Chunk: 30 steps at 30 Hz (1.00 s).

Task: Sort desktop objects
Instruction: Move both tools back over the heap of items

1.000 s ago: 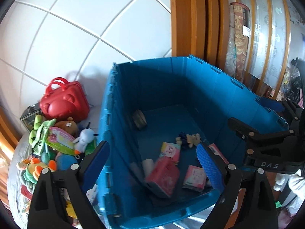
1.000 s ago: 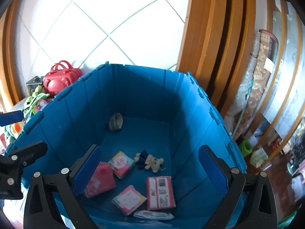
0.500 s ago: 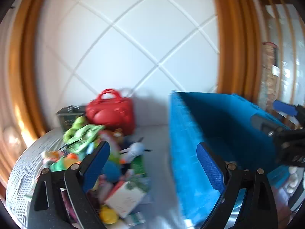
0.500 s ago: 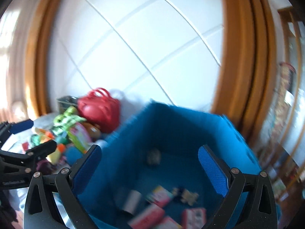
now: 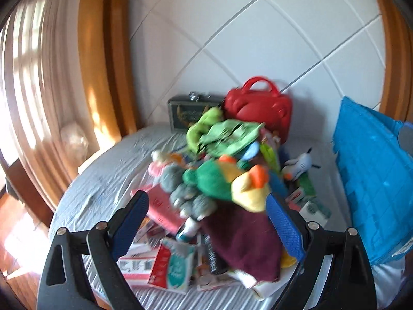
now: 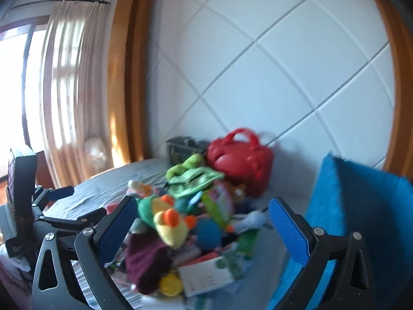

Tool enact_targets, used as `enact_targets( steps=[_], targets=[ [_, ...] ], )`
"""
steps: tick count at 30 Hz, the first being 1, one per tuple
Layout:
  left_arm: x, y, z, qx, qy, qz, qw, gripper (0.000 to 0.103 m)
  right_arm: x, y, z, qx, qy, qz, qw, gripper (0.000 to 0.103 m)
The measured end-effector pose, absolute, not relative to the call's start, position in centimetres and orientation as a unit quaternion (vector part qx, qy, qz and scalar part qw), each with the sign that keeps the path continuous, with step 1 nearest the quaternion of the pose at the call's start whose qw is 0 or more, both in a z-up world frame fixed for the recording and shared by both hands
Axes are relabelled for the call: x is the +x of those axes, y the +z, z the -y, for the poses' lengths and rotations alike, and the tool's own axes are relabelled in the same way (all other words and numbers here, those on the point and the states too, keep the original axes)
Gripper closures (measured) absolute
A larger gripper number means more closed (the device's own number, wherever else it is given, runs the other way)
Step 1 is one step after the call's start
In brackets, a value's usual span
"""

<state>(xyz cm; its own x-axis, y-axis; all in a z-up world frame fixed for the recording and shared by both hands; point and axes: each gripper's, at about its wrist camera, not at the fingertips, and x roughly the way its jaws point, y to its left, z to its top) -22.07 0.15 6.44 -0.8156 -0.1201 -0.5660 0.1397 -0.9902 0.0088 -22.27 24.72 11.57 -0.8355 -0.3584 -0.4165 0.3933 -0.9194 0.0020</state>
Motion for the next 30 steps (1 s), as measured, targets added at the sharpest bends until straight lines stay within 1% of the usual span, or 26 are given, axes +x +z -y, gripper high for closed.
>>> enact_targets(
  steps=[5,9,12,19,20,21,23,24,27,28,29,30],
  targets=[
    [-23.1,0.9,5.8,0.371,-0.923,-0.032,0.097,0.012,-25.2,5.8,-22.0,0.309,-0.933,-0.035,0.181,0.000],
    [-23.6,-3.4,8.4,0.430,-0.897,-0.034,0.100,0.012,-26.3,0.5,-21.7,0.386,-0.910,-0.043,0.146,0.000],
    [-24.3,-6.2,8.8,0.466,-0.880,-0.034,0.081,0.012,-26.3,-3.1,-22.1,0.432,-0.893,-0.051,0.114,0.000],
    [-26.1,-9.7,6.6,0.515,-0.855,-0.003,0.051,0.012,-24.9,-7.8,-23.6,0.501,-0.861,-0.043,0.074,0.001],
    [-26.3,-10.3,6.4,0.524,-0.850,-0.002,0.051,0.012,-24.8,-8.2,-23.6,0.506,-0.859,-0.041,0.070,0.004],
    [-26.5,-11.0,6.4,0.534,-0.844,-0.001,0.054,0.012,-24.6,-8.7,-23.9,0.514,-0.854,-0.034,0.065,0.011],
    [-26.7,-12.1,6.5,0.545,-0.836,-0.002,0.057,0.012,-24.4,-9.5,-24.4,0.529,-0.846,-0.019,0.063,0.018],
    [-26.8,-12.6,6.6,0.550,-0.833,-0.004,0.060,0.012,-24.4,-9.8,-24.4,0.533,-0.843,-0.016,0.063,0.019],
    [-27.1,-13.3,6.9,0.551,-0.832,-0.003,0.062,0.021,-24.3,-11.1,-24.3,0.551,-0.832,0.002,0.065,0.019],
    [-27.1,-13.3,6.8,0.545,-0.836,0.006,0.060,0.028,-24.3,-11.6,-24.2,0.559,-0.826,0.009,0.066,0.019],
    [-27.2,-13.2,6.7,0.543,-0.838,0.008,0.055,0.030,-24.4,-12.0,-24.0,0.564,-0.823,0.011,0.066,0.019],
    [-27.3,-13.2,6.7,0.543,-0.838,0.008,0.052,0.030,-24.5,-12.5,-23.8,0.573,-0.817,0.014,0.064,0.020]
  ],
)
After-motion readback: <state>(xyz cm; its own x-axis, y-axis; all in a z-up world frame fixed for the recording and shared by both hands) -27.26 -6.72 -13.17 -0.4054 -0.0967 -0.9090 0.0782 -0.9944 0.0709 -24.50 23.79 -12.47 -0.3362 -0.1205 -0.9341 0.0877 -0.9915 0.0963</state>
